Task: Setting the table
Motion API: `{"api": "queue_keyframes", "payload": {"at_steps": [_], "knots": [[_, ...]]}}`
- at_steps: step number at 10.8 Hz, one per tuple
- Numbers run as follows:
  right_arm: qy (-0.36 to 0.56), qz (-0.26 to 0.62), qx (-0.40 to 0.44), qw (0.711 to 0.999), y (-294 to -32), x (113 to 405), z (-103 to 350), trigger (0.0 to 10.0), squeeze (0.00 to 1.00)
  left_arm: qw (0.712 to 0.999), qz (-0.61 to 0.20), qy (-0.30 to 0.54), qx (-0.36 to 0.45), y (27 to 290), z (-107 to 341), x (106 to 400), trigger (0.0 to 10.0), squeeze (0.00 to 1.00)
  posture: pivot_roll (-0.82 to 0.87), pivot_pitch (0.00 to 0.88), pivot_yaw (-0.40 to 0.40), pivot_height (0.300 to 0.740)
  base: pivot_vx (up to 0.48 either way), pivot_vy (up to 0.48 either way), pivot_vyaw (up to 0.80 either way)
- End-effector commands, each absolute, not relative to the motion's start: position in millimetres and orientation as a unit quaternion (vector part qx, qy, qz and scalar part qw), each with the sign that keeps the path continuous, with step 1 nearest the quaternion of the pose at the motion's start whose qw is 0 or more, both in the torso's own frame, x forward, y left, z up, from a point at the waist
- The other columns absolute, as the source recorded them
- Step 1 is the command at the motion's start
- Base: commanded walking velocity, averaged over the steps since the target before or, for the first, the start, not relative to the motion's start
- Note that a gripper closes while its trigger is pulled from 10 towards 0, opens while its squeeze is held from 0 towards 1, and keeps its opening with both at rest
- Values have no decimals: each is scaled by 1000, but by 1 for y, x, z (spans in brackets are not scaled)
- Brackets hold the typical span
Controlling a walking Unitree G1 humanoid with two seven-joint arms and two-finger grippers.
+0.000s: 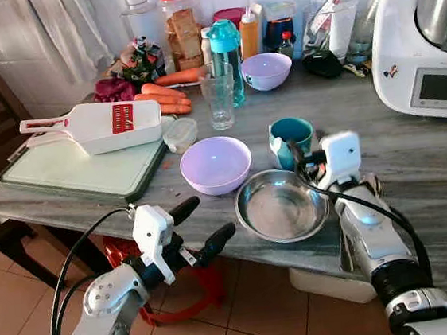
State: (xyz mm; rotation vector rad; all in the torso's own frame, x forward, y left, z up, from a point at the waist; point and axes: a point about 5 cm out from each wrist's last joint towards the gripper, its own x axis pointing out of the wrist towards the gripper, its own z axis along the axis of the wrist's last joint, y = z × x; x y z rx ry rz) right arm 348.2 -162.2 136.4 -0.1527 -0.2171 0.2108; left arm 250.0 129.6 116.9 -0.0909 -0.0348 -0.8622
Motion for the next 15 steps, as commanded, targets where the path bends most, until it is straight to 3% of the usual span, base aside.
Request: {"api": "queue_keyframes", "payload": {"at_steps": [1, 4, 6, 7, 8, 13, 15], "knots": [[-116, 108, -75, 984, -158, 348, 141, 10000, 1000, 907, -420, -18, -34, 132, 119, 252, 10000, 0, 50, 3, 99, 740, 0, 0, 0], [-149, 103, -78, 980, -152, 337, 153, 10000, 1000, 913, -404, -29, -35, 127, 118, 254, 10000, 0, 39, 0, 91, 740, 0, 0, 0], [-155, 74, -58, 983, -151, 316, 155, 10000, 1000, 952, -301, -52, -29, 131, 119, 271, 10000, 0, 24, 0, 76, 740, 0, 0, 0], [-157, 60, -37, 985, -149, 303, 159, 10000, 212, 969, -239, -64, -21, 132, 121, 280, 10000, 0, 16, 0, 75, 740, 0, 0, 0], [-161, 58, -46, 984, -148, 295, 163, 10000, 0, 973, -217, -78, -30, 127, 123, 283, 10000, 0, -2, 0, 75, 740, 0, 0, 0], [-148, 45, -71, 985, -144, 278, 168, 10000, 0, 988, -127, -91, 14, 115, 125, 301, 10000, 0, -20, 0, 83, 740, 0, 0, 640], [-152, 56, -72, 984, -138, 280, 173, 10000, 0, 993, -103, -59, -7, 120, 120, 306, 10000, 0, -13, 0, 78, 740, 0, 0, 800]]}}
